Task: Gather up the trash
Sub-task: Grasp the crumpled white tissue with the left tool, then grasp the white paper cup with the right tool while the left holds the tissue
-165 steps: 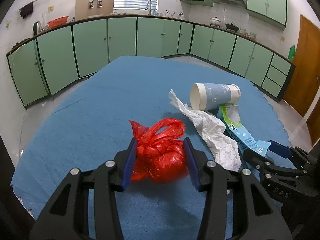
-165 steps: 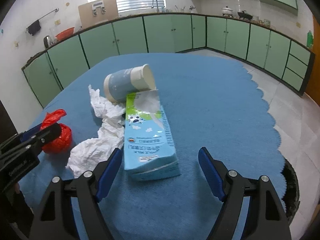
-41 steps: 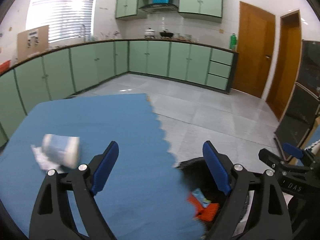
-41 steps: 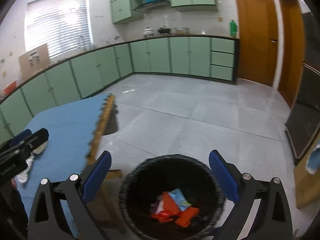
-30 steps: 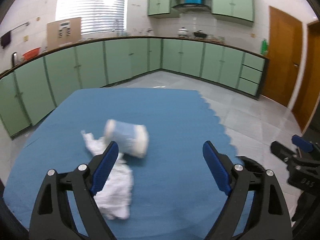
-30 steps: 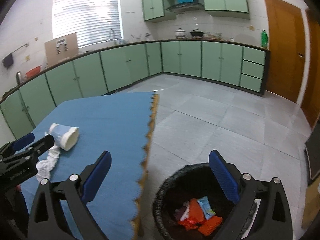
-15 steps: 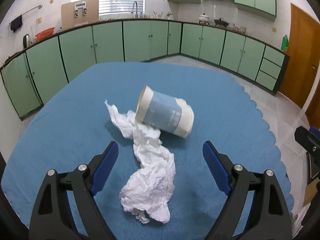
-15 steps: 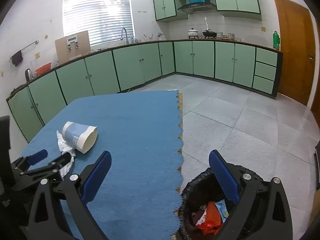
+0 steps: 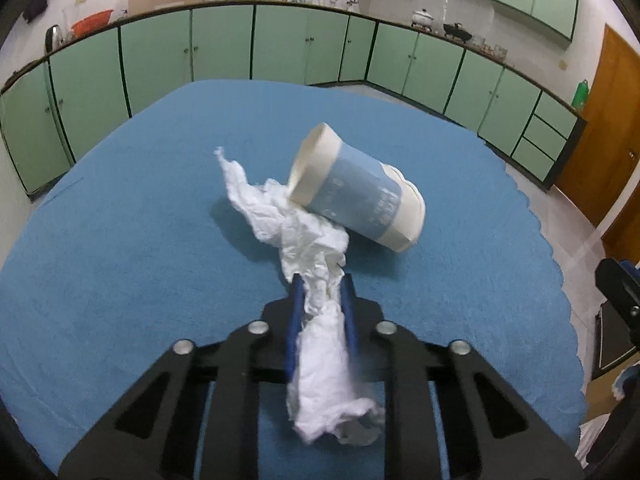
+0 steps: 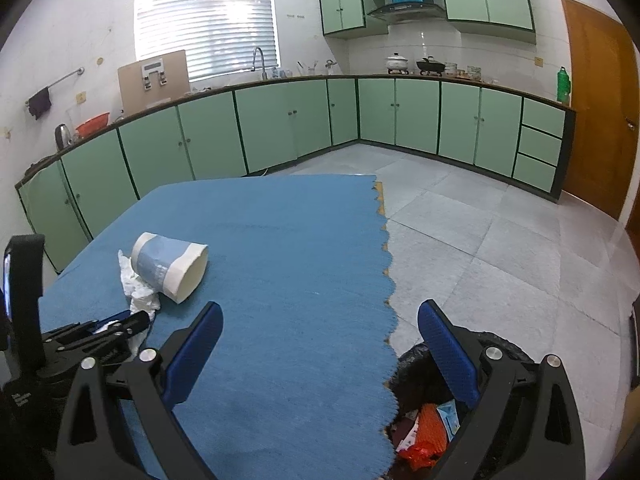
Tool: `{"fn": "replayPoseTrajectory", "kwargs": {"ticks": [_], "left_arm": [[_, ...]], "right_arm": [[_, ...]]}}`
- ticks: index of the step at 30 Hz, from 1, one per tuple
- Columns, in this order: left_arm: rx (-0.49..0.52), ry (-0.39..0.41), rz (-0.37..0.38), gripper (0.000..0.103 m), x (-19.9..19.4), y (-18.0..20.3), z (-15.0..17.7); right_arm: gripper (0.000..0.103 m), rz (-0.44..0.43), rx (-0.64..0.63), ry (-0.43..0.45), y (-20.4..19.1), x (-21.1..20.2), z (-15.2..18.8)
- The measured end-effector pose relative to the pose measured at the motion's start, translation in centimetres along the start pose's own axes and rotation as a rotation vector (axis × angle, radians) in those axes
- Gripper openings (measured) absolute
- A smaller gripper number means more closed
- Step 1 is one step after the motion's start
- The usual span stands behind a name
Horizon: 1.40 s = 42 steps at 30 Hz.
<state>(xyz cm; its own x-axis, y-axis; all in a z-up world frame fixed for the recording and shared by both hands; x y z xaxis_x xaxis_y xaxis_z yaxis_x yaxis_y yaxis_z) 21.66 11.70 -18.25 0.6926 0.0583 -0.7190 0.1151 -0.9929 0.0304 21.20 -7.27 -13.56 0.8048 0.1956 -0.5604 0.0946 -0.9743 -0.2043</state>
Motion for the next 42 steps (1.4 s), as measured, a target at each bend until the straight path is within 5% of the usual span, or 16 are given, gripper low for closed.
{"fn": "replayPoseTrajectory", "kwargs": {"ticks": [20, 42], "left_arm": [[-0.116, 0.159, -0.188, 0.014, -6.2, -9.2, -1.9], [-0.154, 0.111, -0.18, 0.014, -2.6, -14.1, -2.8]], "right_arm": [[0.096, -0.157, -0.042, -0.057, -11.9, 5.0, -1.5], [0.095, 0.037, 0.01, -0.152, -16.2, 11.7, 0.1]]}}
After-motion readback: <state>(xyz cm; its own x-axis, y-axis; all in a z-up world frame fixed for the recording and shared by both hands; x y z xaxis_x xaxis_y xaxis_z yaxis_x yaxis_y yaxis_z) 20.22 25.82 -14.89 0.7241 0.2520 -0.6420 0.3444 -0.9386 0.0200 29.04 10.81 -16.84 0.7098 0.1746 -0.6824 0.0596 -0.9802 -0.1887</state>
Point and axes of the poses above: each gripper's, at about its wrist camera, not at the fingertips, and x roughly the way its jaws point, y to its right, z to its underside, the point moved 2 cm from there along x, roughly the way its jaws point, and after that the axes turned 8 degrees about x, right-handed, at the moved point
